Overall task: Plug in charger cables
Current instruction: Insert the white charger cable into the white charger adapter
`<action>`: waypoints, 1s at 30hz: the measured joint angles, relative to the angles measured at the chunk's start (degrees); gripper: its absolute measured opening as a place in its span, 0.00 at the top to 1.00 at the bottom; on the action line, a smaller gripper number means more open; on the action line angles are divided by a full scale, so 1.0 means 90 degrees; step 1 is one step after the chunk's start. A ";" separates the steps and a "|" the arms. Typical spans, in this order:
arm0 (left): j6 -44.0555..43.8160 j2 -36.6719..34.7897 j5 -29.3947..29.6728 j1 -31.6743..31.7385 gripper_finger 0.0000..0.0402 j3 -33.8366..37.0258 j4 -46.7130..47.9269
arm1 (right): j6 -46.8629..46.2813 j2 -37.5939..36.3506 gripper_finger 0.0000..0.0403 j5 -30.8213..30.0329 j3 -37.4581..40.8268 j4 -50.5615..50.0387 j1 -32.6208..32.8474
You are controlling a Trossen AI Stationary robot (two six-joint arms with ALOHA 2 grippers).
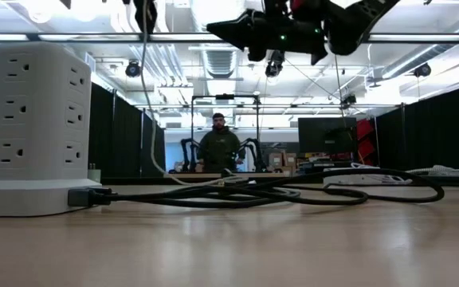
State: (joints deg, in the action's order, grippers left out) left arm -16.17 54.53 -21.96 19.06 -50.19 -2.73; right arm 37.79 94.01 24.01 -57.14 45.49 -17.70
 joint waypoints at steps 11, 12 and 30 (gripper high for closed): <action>-0.1102 0.0074 -0.0286 -0.0055 1.00 0.1624 -0.3377 | 0.0118 0.0070 0.67 0.0048 -0.0080 0.1008 0.0252; -0.1169 0.0074 -0.0291 -0.0055 1.00 0.1738 -0.3655 | 0.0226 0.0068 0.66 0.0049 -0.0080 0.1084 0.0299; -0.1458 0.0241 -0.0221 -0.0478 1.00 0.2350 -0.5079 | 0.1218 0.0433 0.73 0.0057 -0.0720 0.1115 0.0575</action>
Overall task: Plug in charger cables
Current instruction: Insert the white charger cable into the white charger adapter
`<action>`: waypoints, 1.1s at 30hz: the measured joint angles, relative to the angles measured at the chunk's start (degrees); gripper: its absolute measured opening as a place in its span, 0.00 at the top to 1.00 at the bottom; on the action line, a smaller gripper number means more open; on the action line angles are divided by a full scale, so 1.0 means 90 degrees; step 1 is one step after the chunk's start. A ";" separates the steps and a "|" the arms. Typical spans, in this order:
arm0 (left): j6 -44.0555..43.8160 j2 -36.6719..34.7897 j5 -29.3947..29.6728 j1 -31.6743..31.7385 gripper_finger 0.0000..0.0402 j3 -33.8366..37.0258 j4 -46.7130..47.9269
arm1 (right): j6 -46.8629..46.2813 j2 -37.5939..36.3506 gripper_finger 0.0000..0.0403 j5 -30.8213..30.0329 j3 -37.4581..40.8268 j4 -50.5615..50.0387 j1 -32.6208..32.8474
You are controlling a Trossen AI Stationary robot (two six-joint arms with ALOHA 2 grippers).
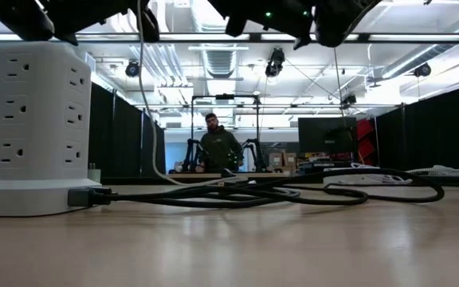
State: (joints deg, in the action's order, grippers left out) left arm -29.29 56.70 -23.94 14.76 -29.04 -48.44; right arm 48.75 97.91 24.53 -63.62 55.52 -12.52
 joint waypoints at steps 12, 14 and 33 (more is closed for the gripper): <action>0.0151 0.0091 0.0097 -0.0077 1.00 0.0006 -0.0024 | -0.0226 0.0186 0.73 0.0494 -0.0194 0.0190 0.0069; 0.0182 0.0114 0.0100 -0.0077 1.00 0.0007 -0.0025 | -0.0294 0.0186 0.76 0.0496 -0.0194 0.0192 0.0071; 0.3168 0.0174 0.0116 -0.0051 1.00 -0.0285 0.2757 | -0.1187 -0.0423 0.75 -0.0058 -0.1272 -0.7188 -0.0230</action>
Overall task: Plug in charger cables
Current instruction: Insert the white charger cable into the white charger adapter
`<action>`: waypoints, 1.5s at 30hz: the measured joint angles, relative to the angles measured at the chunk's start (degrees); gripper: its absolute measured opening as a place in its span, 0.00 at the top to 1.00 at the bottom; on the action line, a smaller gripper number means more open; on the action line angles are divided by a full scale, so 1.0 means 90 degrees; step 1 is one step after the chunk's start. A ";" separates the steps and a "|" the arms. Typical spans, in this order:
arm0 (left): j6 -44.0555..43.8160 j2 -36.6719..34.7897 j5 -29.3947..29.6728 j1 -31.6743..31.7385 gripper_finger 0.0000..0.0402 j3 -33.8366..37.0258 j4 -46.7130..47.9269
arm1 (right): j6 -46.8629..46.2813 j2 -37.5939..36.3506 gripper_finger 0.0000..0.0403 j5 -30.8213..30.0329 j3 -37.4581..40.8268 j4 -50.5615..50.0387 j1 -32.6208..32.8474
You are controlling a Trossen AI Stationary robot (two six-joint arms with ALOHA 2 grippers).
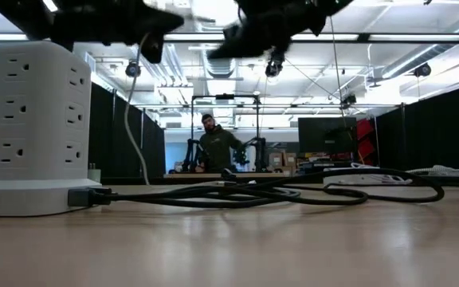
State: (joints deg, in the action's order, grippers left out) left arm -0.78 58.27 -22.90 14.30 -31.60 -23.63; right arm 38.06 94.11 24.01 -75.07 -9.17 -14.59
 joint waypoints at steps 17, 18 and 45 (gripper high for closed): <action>0.1577 0.2536 -0.0005 -0.0464 1.00 -0.1928 0.1699 | -0.1164 0.0022 0.79 0.0748 -0.1047 -0.3218 -0.0331; 0.1603 0.2642 0.0075 -0.0488 1.00 -0.2051 0.1690 | -0.1263 0.0022 0.80 0.0792 -0.1043 -0.3346 -0.0323; 0.1843 0.3105 0.0544 -0.0573 1.00 -0.2435 0.1696 | -0.1858 0.0476 0.79 0.1892 -0.1090 -0.4039 -0.0199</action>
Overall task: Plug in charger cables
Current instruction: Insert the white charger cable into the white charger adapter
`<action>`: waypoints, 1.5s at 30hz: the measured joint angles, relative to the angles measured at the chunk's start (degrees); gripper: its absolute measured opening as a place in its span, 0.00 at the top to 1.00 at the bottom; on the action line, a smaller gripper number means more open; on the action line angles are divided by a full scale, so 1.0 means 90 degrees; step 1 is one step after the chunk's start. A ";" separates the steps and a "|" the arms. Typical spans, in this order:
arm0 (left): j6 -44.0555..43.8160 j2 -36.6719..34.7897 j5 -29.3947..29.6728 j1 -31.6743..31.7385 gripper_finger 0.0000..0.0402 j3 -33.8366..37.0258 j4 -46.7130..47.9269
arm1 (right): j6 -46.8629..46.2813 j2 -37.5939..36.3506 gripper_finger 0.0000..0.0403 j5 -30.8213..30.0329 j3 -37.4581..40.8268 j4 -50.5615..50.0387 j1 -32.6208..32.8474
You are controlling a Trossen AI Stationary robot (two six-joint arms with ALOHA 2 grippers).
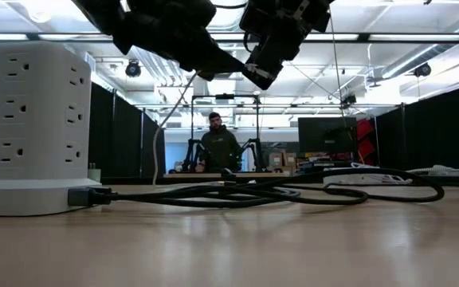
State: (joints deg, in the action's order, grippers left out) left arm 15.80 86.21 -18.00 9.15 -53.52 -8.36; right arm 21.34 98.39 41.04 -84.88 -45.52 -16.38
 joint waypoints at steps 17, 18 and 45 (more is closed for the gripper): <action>0.0190 0.0000 0.0568 -0.0224 1.00 0.0005 -0.0162 | -0.0408 0.0022 0.92 -0.0015 0.0000 0.0243 0.0095; 0.0192 0.0000 0.0563 -0.0221 1.00 0.0005 -0.0163 | -0.0423 0.0022 0.92 -0.0027 0.0000 0.0243 0.0097; 0.0528 0.0000 0.0612 -0.0267 1.00 0.0010 -0.0134 | -0.0219 0.0022 1.00 -0.0007 0.0027 -0.0284 0.0095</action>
State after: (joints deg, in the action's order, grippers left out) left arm 20.56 86.21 -12.49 6.74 -53.43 -9.57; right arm 19.37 98.59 40.97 -84.64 -48.07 -15.53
